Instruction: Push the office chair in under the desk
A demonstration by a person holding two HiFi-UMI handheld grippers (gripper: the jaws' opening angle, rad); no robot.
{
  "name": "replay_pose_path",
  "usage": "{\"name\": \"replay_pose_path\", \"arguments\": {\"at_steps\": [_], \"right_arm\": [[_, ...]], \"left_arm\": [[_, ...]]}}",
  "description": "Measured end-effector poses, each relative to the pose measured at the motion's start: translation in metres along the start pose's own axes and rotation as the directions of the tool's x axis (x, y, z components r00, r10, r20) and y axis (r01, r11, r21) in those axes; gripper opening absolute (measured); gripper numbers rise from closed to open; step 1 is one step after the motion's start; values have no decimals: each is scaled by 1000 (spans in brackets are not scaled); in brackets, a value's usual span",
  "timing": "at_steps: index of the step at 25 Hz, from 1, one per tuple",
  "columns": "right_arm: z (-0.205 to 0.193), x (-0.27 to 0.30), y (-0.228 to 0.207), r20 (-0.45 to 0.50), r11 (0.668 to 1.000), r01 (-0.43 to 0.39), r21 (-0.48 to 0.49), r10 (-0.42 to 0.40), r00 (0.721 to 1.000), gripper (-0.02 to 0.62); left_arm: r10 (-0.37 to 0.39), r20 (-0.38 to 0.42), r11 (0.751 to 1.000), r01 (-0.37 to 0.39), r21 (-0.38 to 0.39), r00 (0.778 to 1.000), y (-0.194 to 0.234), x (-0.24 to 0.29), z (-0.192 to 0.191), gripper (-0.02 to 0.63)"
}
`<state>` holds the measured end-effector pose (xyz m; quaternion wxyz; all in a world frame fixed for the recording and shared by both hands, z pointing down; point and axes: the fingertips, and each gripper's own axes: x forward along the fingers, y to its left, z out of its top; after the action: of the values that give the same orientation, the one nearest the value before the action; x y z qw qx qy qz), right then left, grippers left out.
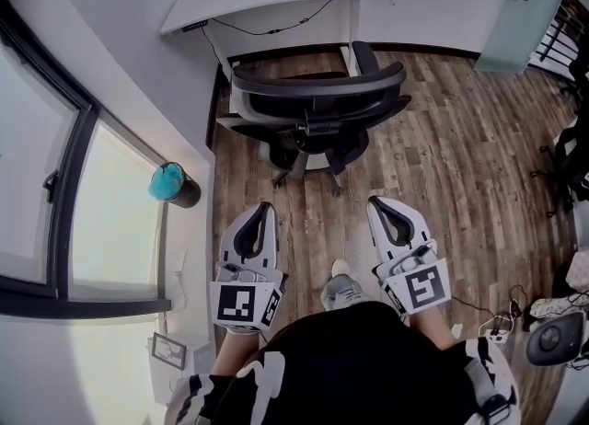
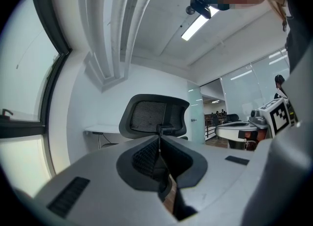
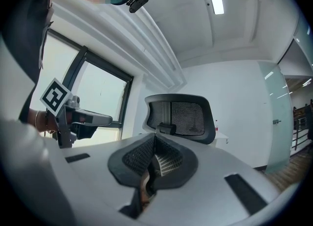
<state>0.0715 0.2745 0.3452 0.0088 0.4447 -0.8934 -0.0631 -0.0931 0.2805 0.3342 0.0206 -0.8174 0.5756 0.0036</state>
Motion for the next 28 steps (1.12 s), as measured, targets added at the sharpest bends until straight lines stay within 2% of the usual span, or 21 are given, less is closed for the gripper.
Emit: {"name": "replay_pose_path", "arguments": {"at_steps": [18, 28], "right_arm": [[3, 64, -60, 14, 1000, -18, 2, 18, 1000, 9], [-4, 98, -87, -2, 998, -62, 5, 62, 998, 10]], "left_arm": [[33, -2, 999, -33, 7, 999, 24, 76, 8, 15], [66, 2, 998, -66, 0, 998, 38, 118, 7, 15]]}}
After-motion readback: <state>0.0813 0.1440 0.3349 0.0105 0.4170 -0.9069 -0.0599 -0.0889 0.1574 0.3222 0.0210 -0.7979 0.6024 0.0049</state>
